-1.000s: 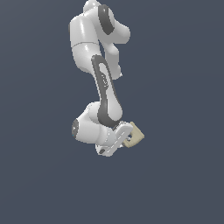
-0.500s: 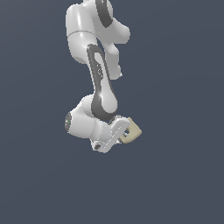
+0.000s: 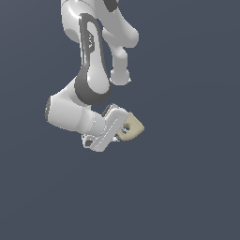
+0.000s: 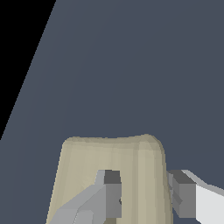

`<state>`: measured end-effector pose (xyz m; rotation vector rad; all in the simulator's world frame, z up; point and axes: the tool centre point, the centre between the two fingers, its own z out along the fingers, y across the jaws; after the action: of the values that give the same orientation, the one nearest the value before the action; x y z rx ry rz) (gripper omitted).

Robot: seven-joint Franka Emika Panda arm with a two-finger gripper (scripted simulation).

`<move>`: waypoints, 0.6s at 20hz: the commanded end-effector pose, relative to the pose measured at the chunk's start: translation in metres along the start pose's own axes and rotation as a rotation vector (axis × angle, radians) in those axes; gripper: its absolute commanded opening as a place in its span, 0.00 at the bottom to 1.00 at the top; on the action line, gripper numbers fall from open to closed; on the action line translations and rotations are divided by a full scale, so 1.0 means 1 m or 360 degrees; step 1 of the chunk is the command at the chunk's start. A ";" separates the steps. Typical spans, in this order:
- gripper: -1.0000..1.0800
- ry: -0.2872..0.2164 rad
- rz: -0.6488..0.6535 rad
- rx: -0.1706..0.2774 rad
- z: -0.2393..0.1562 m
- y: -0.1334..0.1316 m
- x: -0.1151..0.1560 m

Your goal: Pick up the object and move it to a goal position.

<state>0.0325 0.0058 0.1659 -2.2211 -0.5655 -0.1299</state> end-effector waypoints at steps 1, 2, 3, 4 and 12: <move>0.00 -0.0002 0.0001 -0.0001 -0.028 -0.013 -0.003; 0.00 -0.0002 0.0001 -0.0001 -0.039 -0.018 -0.004; 0.00 -0.0003 0.0001 -0.0001 -0.050 -0.023 -0.005; 0.00 -0.0003 0.0001 -0.0001 -0.061 -0.028 -0.006; 0.00 -0.0007 0.0001 0.0000 -0.147 -0.068 -0.012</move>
<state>0.0089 -0.0620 0.2912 -2.2223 -0.5667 -0.1263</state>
